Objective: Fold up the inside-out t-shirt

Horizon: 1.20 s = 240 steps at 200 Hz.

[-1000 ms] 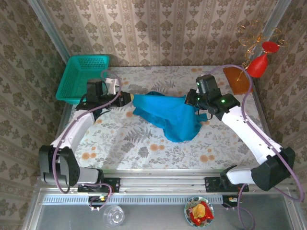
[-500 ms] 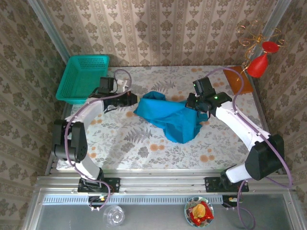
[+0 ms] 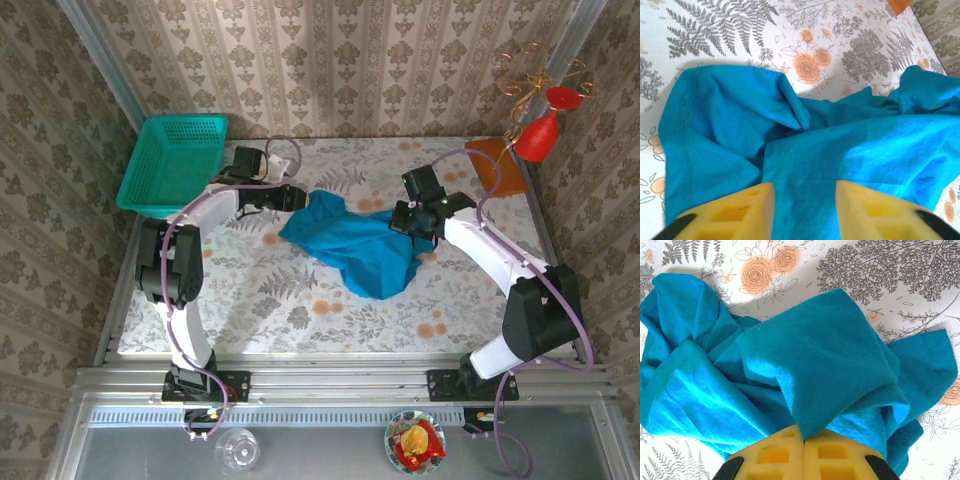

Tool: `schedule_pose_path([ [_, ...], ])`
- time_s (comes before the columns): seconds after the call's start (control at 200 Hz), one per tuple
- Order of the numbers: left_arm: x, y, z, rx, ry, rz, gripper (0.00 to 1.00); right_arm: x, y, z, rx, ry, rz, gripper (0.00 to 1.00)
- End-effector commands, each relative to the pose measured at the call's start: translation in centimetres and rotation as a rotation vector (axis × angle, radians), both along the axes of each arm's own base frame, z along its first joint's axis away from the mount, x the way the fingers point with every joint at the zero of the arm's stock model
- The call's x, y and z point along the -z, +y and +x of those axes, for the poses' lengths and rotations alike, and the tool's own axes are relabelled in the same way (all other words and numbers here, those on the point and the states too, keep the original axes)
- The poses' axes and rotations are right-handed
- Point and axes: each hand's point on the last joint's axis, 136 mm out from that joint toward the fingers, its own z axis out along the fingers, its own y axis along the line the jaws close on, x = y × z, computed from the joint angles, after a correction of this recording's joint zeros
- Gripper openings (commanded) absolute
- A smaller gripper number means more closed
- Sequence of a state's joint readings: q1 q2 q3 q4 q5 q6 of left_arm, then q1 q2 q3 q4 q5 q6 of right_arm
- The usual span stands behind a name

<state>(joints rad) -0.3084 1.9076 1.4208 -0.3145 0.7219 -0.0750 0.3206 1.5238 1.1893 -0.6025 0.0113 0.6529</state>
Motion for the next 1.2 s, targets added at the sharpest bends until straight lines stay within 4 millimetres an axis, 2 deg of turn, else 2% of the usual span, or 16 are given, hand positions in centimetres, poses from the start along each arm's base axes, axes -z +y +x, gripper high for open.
schedule_pose_path([
  [0.0,-0.4,0.4,-0.2,0.040,-0.026,0.000,0.44,0.2,0.3,0.3,-0.017,0.001,0.009,0.00],
  [0.16,2.0,0.4,-1.4,0.084,0.051,-0.011,0.48,0.3,0.4,0.3,-0.023,0.004,0.014,0.00],
  [0.33,4.8,-0.7,-2.8,0.130,0.138,-0.002,0.52,1.2,0.6,-0.3,-0.043,0.043,0.020,0.00],
  [0.47,7.3,-0.2,-3.9,0.104,0.223,0.041,0.53,2.1,0.5,-1.4,-0.049,0.085,0.017,0.00],
  [0.56,8.4,0.4,-5.0,0.086,0.271,0.060,0.51,2.0,0.0,-1.9,-0.038,0.101,-0.016,0.13],
  [0.69,8.3,0.5,-6.9,0.069,0.288,0.048,0.36,0.9,0.8,-2.5,-0.063,0.088,-0.033,0.27],
  [0.775,8.0,0.5,-8.6,0.064,0.293,0.035,0.24,0.0,1.8,-3.0,-0.090,0.079,-0.059,0.32],
  [0.88,7.3,0.8,-10.4,0.039,0.285,0.016,0.14,-0.9,3.9,-3.5,-0.142,0.072,-0.070,0.38],
  [0.965,7.0,0.8,-11.9,0.025,0.284,-0.013,0.12,-1.3,5.7,-4.1,-0.178,0.071,-0.078,0.44],
  [1.055,7.1,0.6,-13.3,0.020,0.296,-0.034,0.11,-1.3,8.7,-4.3,-0.237,0.063,-0.042,0.51],
  [1.14,7.1,0.5,-14.2,0.013,0.303,-0.040,0.11,-0.6,11.7,-3.7,-0.282,0.076,-0.004,0.57],
  [1.195,6.9,0.8,-14.0,-0.027,0.285,-0.035,0.13,0.1,13.1,-2.8,-0.293,0.086,-0.010,0.58],
])
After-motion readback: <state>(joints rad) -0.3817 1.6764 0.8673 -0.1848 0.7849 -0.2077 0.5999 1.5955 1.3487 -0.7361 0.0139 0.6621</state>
